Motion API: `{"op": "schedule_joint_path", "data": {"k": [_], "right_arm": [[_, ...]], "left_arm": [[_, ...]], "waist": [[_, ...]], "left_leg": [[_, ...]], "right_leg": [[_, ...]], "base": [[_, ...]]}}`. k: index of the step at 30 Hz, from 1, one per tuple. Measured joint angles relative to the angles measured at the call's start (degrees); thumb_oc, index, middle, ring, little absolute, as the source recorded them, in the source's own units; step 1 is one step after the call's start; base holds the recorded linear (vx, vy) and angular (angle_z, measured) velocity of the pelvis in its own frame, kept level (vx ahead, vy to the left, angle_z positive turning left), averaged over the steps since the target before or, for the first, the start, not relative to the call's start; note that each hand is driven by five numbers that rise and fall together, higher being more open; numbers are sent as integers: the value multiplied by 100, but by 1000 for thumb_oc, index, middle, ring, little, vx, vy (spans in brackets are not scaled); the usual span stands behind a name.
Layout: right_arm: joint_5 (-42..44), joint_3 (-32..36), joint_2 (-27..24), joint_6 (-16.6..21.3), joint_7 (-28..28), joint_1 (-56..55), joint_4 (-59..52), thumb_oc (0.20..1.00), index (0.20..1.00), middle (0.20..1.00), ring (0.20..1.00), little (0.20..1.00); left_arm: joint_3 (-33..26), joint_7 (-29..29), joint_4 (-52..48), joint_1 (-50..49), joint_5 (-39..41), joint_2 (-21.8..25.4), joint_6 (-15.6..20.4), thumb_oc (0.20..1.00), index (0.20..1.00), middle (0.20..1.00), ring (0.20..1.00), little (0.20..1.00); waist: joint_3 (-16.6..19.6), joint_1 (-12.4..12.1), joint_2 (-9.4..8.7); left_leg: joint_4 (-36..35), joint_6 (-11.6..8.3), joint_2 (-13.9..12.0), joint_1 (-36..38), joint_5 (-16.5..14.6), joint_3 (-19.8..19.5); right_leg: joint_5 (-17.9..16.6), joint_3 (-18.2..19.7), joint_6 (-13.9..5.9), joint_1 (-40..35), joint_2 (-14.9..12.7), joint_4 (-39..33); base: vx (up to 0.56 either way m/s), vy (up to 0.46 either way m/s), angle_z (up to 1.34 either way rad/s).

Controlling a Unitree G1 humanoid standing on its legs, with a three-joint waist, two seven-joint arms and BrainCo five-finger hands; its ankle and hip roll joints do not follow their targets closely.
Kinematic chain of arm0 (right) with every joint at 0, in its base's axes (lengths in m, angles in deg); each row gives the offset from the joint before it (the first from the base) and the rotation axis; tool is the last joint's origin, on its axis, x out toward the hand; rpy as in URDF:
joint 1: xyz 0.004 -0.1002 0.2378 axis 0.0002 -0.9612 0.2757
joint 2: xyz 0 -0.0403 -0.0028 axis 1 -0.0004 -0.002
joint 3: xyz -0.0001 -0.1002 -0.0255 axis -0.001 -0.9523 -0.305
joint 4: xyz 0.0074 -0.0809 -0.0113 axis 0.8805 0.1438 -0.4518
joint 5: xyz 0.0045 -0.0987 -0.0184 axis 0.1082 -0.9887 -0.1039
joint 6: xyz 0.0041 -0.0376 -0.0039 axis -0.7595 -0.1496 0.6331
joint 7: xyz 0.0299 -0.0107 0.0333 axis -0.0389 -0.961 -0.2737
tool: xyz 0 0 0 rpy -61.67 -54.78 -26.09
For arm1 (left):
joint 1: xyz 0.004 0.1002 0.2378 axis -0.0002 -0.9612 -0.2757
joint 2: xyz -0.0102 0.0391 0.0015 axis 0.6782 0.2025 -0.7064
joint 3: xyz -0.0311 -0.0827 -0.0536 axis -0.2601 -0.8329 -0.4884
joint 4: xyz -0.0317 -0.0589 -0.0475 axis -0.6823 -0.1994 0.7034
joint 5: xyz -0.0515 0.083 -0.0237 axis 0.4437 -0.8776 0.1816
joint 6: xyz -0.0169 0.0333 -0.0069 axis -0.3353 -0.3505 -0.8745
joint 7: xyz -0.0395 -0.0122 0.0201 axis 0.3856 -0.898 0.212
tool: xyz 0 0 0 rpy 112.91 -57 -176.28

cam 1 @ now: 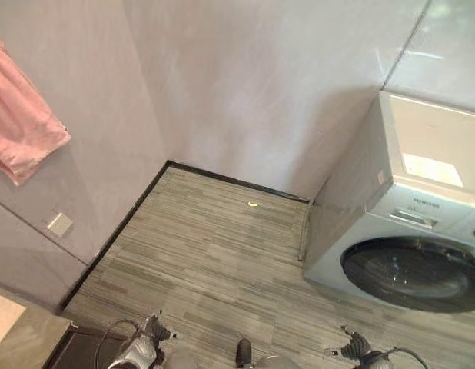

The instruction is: Put brush and paste in cup on sink, flatten towel.

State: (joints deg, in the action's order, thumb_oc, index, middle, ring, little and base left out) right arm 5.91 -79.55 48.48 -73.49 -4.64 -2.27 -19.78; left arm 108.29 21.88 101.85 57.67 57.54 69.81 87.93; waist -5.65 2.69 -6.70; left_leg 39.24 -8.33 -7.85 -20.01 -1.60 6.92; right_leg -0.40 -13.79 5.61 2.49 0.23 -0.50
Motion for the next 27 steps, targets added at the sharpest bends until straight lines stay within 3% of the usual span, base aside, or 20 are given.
{"op": "schedule_joint_path", "data": {"k": [2, 3, 4, 5, 6, 7, 8, 10, 11, 13, 14, 15, 16, 17, 20, 23, 24, 26, 27], "right_arm": [[-108, -19, -200, 7, -11, -76, -321, 1000, 1000, 1000, 1000, 1000], [-116, -14, -309, 4, -10, -31, -520, 1000, 1000, 1000, 1000, 1000], [-132, -13, -390, 20, -10, -55, -728, 1000, 1000, 1000, 1000, 1000], [-165, 13, -423, 38, -6, -30, -853, 1000, 1000, 1000, 1000, 1000], [-218, 25, -425, 67, -1, -5, -903, 1000, 1000, 1000, 1000, 1000], [-245, 25, -423, 80, -4, -31, -964, 1000, 1000, 1000, 1000, 1000], [-307, 27, -428, 70, -9, -95, -1033, 1000, 1000, 1000, 1000, 1000], [-388, -121, -390, 67, -112, -161, -1122, 1000, 1000, 1000, 1000, 1000], [-454, -168, -375, 81, -119, -134, -1128, 1000, 1000, 1000, 1000, 1000], [-573, -268, -373, 82, -128, -208, -1040, 1000, 1000, 1000, 1000, 1000], [-606, -271, -366, 89, -128, -219, -1005, 1000, 1000, 1000, 1000, 1000], [-611, -276, -226, 87, -123, -200, -927, 1000, 1000, 1000, 1000, 1000], [-616, -277, -138, 104, -122, -265, -893, 1000, 1000, 1000, 1000, 1000], [-725, -297, 5, 127, -118, -314, -662, 1000, 1000, 1000, 1000, 1000], [-779, -366, 140, 126, -115, -346, -436, 1000, 1000, 1000, 1000, 1000], [-769, -241, 274, 121, -89, -254, -339, 1000, 1000, 1000, 1000, 1000], [-768, -270, 313, 119, -94, -251, -397, 1000, 1000, 1000, 1000, 1000], [-761, -263, 321, 124, -69, -218, -500, 1000, 1000, 1000, 1000, 1000], [-760, -267, 310, 126, -66, -223, -562, 1000, 1000, 1000, 1000, 1000]], "left_arm": [[10, -11, 18, 218, -2, 31, -9, 1000, 1000, 1000, 1000, 1000], [9, -19, 18, 250, -4, 118, -12, 1000, 1000, 1000, 1000, 1000], [0, -27, 19, 241, -5, 176, -42, 1000, 1000, 1000, 1000, 1000], [-7, -30, 17, 222, -6, 233, -94, 1000, 1000, 1000, 1000, 1000], [-8, -32, 20, 188, -6, 272, -112, 1000, 1000, 1000, 1000, 1000], [-35, -39, 28, 166, -6, 286, -112, 1000, 1000, 1000, 1000, 1000], [-82, -44, 27, 171, -6, 295, -108, 1000, 1000, 1000, 1000, 1000], [-230, -90, 20, 108, -8, 342, -111, 1000, 1000, 1000, 1000, 1000], [-234, -121, 37, 52, -11, 344, -112, 1000, 1000, 1000, 1000, 1000], [-222, -160, 51, 71, -11, 289, -101, 1000, 1000, 1000, 1000, 1000], [-222, -168, 54, 53, -11, 283, -103, 1000, 1000, 1000, 1000, 1000], [-224, -190, 64, 41, -11, 352, -108, 1000, 1000, 1000, 1000, 1000], [-218, -214, 51, 40, -11, 354, -105, 1000, 1000, 1000, 1000, 1000], [-175, -220, 27, -2, -11, 346, -88, 1000, 1000, 1000, 1000, 1000], [-94, -233, -122, -48, -14, 353, -88, 1000, 1000, 1000, 1000, 1000], [-98, -244, -210, -155, -10, 344, -88, 1000, 1000, 1000, 1000, 1000], [-75, -247, -257, -273, -10, 343, -85, 1000, 1000, 1000, 1000, 1000], [-54, -244, -288, -266, -3, 350, -89, 1000, 1000, 1000, 1000, 1000], [-39, -241, -247, -296, -4, 329, -77, 1000, 1000, 1000, 1000, 1000]], "waist": [[-125, 2, 20], [-146, -51, 93], [-173, -73, 169], [-199, -141, 199], [-207, -178, 205], [-190, -184, 202], [-168, -180, 194], [-192, -193, 136], [-175, -204, 88], [-100, -203, 36], [-72, -224, 144], [-47, -229, 75], [-43, -226, 63], [11, -233, 41], [172, -257, -32], [189, -366, 23], [232, -397, 133], [109, -253, 315], [92, -268, 347]], "left_leg": [[-1375, 101, -71, -78, 90, 679], [-2472, 199, -34, -101, 290, 813], [-3101, 172, -43, -30, 420, 721], [-3413, 176, -29, -14, 513, 679], [-3532, 204, -12, -28, 620, 625], [-3766, 162, -38, 10, 674, 721], [-3997, 142, -79, 19, 699, 921], [-4073, 452, -140, 235, 975, 920], [-3883, 529, -33, 324, 1011, 879], [-3755, 634, 275, 520, 946, 895], [-3806, 893, 318, 668, 872, 937], [-3825, 1140, 408, 796, 906, 953], [-3888, 1266, 503, 992, 819, 944], [-4022, 1341, 740, 1309, 635, 874], [-4031, 1430, 1096, 1444, 476, 773], [-3997, 1675, 1369, 1572, 232, 531], [-3958, 1707, 1408, 1643, 174, 334], [-3999, 1728, 1354, 1792, 132, -169], [-4087, 1726, 1340, 1888, 137, -212]], "right_leg": [[-17, -151, -44, -282, 102, -325], [30, -160, -131, -415, 251, -438], [58, -137, -176, -466, 358, -431], [43, -89, -111, -543, 420, -427], [122, -55, -177, -655, 453, -431], [257, -51, -305, -737, 495, -432], [356, -76, -283, -801, 528, -432], [478, 65, -340, -1118, 562, -423], [585, 97, -501, -1248, 499, -426], [659, 194, -602, -1347, 361, -296], [731, 284, -714, -1376, 380, -127], [852, 334, -835, -1365, 269, 150], [868, 361, -853, -1342, 166, 492], [1026, 384, -1057, -1169, -91, 1312], [1292, 388, -1220, -663, -558, 2577], [972, 406, -1381, -208, -919, 3729], [1070, 595, -1390, -46, -819, 3840], [1394, 1536, -1281, 198, 24, 3842], [1495, 1452, -1196, 390, 101, 3720]], "base": [[327, 43, 47], [401, 72, 8], [428, 94, -25], [441, 126, -42], [391, 127, -38], [383, 140, -12], [394, 162, 1], [372, 188, -14], [306, 200, -19], [299, 239, -16], [259, 245, -24], [243, 246, -11], [300, 324, 17], [290, 339, 31], [187, 258, 30], [189, 180, 32], [323, 216, 71], [288, 153, 94], [315, 55, 67]]}}
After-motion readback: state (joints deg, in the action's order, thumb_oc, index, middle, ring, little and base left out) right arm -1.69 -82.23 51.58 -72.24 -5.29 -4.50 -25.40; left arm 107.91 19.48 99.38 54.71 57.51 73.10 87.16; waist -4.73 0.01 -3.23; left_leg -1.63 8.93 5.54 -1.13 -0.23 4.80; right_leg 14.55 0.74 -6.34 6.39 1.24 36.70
